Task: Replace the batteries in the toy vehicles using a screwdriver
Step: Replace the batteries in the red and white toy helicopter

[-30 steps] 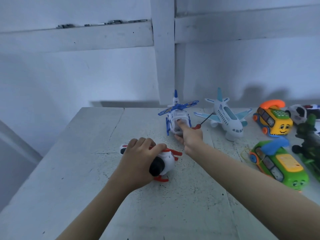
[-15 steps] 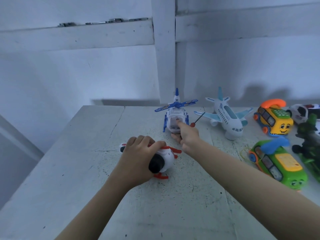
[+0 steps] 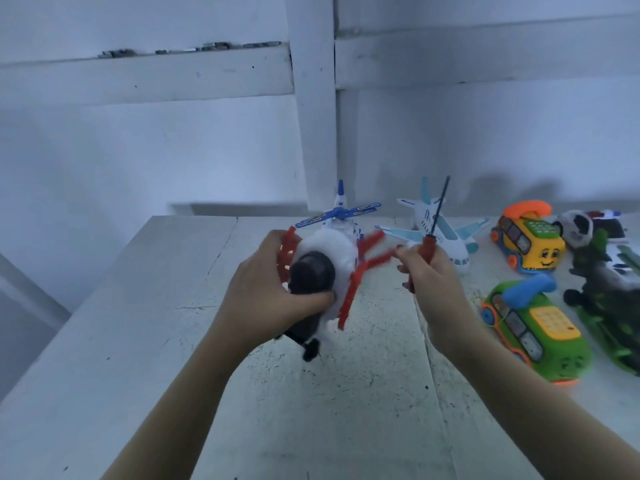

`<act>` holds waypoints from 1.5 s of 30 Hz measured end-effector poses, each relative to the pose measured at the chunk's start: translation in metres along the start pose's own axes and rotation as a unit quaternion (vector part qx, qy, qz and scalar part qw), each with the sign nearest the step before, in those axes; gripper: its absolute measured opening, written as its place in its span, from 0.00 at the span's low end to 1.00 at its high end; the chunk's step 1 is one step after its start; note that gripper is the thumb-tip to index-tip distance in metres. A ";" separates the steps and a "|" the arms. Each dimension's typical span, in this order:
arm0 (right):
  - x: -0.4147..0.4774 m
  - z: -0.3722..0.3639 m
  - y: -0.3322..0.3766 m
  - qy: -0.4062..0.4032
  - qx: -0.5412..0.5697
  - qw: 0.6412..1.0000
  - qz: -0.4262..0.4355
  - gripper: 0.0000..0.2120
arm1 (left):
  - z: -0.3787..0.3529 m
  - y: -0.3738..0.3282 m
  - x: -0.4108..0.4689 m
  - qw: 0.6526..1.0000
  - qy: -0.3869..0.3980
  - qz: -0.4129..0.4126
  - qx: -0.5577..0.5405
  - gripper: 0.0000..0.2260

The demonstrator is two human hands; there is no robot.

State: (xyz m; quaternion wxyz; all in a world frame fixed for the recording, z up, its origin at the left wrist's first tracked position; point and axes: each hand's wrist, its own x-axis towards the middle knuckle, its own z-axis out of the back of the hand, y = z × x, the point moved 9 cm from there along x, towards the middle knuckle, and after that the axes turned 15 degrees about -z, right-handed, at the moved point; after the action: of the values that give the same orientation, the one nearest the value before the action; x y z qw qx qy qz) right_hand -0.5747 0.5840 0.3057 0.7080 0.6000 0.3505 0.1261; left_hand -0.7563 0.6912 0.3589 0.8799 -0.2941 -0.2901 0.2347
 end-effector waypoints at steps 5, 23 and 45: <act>-0.036 -0.004 -0.014 0.080 -0.045 0.993 0.068 0.20 | -0.037 0.034 -0.005 0.957 -0.067 0.178 -0.220 0.23; -0.028 -0.001 -0.043 0.157 0.071 0.976 -0.133 0.04 | -0.077 -0.003 -0.023 0.935 -0.041 0.093 -0.338 0.20; -0.017 0.033 -0.080 -0.009 -0.014 0.992 -0.126 0.11 | -0.093 0.015 -0.044 0.988 -0.101 -0.118 0.022 0.23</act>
State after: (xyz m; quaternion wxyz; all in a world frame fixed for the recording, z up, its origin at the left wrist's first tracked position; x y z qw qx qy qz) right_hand -0.5853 0.5286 0.2375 0.7298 0.5420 0.4151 0.0359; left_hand -0.7314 0.6409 0.2713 0.8739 -0.2128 -0.4049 0.1645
